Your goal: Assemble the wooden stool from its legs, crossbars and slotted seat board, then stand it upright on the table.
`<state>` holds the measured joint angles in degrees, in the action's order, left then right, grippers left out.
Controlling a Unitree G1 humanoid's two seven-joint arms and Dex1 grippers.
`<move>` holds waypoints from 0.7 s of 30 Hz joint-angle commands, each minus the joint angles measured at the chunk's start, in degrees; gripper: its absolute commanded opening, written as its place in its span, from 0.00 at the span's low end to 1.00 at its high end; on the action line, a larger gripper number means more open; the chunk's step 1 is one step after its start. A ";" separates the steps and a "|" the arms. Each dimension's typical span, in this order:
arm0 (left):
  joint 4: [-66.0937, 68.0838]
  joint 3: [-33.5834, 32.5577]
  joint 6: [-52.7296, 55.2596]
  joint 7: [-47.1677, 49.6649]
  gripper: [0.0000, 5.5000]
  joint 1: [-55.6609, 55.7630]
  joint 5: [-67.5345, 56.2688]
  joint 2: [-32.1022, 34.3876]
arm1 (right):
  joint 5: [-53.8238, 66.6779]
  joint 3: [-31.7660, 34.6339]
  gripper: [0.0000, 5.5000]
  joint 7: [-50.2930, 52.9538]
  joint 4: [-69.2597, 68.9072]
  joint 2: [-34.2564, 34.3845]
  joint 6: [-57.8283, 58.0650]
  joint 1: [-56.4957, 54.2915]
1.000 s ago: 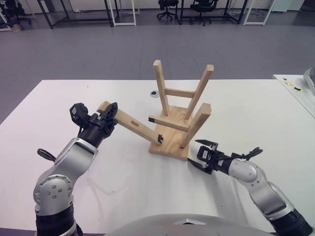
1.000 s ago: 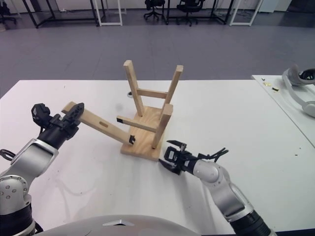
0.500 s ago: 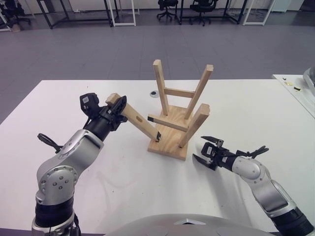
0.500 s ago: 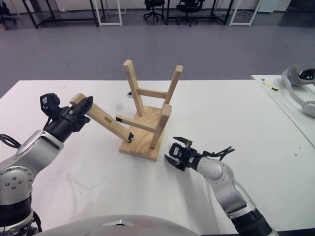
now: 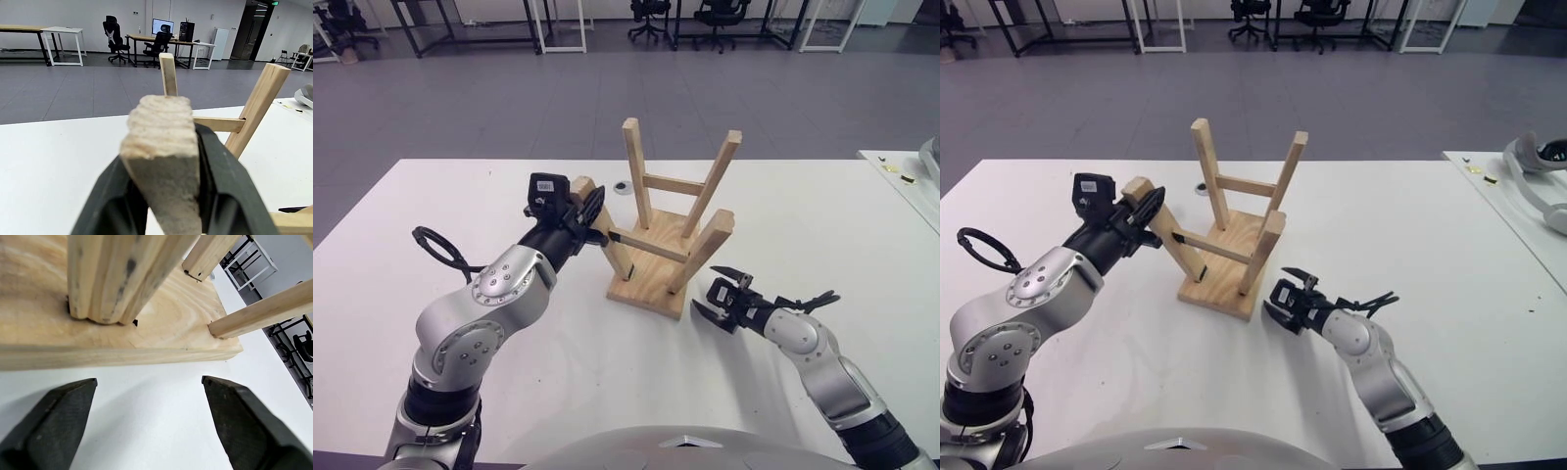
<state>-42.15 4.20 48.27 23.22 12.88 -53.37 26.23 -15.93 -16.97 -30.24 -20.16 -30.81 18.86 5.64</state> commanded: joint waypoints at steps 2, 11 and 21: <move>6.01 2.32 6.76 -1.10 0.19 -1.16 5.42 1.84 | 1.08 4.73 0.73 3.25 -5.85 3.69 5.64 -1.45; 8.41 2.28 8.11 1.65 0.19 -0.04 7.39 -3.95 | 0.60 11.26 0.73 17.05 -27.15 21.39 32.26 -35.73; 13.09 1.83 11.66 3.41 0.19 6.78 10.89 -15.25 | -21.27 -23.68 0.73 14.37 -7.11 10.87 31.54 -36.19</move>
<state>-33.14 4.63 53.96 25.28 21.74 -44.08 12.20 -35.04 -37.80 -13.78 -30.16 -19.41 48.83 -30.80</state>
